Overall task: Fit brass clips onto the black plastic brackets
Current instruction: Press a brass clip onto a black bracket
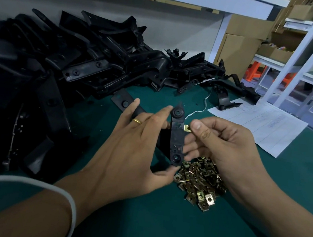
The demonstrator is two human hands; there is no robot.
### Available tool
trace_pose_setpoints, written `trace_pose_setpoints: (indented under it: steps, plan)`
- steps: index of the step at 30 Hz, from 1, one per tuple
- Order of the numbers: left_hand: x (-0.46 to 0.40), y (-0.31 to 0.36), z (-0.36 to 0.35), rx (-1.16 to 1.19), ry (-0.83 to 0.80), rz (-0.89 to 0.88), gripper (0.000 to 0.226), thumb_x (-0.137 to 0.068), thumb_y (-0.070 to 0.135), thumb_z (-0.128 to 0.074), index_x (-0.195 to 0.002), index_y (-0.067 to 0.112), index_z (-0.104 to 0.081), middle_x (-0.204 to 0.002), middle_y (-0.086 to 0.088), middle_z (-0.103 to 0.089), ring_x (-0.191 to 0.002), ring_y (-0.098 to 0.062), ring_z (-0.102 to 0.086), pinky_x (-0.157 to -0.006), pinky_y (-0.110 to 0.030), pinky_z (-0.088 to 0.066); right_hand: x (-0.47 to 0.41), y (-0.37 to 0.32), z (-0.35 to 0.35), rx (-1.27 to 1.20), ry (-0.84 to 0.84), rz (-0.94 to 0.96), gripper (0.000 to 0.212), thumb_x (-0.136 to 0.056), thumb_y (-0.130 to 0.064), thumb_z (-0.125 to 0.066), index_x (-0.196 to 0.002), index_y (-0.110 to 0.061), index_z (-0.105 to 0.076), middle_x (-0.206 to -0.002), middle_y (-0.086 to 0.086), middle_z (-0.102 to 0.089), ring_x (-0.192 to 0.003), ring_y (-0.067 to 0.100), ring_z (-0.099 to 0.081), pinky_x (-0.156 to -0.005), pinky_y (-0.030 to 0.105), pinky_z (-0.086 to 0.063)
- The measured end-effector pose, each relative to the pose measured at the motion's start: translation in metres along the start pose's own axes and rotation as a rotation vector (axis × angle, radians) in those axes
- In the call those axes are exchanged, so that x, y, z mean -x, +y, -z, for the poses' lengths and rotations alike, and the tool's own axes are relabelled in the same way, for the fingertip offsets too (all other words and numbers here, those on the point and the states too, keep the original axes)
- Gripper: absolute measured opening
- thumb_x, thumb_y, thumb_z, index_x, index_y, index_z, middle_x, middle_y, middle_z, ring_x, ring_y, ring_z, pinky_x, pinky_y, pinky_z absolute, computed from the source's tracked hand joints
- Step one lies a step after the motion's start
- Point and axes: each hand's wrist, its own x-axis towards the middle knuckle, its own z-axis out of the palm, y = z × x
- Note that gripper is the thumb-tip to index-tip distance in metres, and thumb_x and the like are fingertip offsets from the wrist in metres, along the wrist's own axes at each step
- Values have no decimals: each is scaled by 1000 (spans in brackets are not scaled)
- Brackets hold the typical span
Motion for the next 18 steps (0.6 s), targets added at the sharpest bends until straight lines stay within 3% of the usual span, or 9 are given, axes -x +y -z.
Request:
trace_pose_setpoints:
  steps: [6, 10, 18]
  plan:
    - [0, -1, 0, -5, -11, -29, 101, -81, 60, -63, -156, -1, -34, -127, 2, -66, -125, -16, -59, -126, -53, -20, 1, -1, 1, 14, -7, 7, 26, -94, -19, -70, -91, 7, -69, -75, 20, -74, -60, 26, -73, -56, 29, -60]
    - [0, -1, -2, -14, 4, -58, 102, -84, 58, -64, -159, -3, -30, -126, 4, -66, -126, -18, -59, -126, -53, -22, 1, -2, 2, 99, 16, 32, 23, -94, -22, -71, -86, 0, -73, -73, 15, -74, -62, 21, -71, -54, 26, -57]
    - [0, 2, -4, -75, -16, -97, 100, -89, 61, -60, -157, -7, -32, -122, 1, -67, -124, -20, -59, -124, -53, -26, 9, -1, -3, 305, 67, 133, 28, -92, -31, -74, -70, -15, -69, -57, 3, -65, -48, 4, -50, -53, 12, -41]
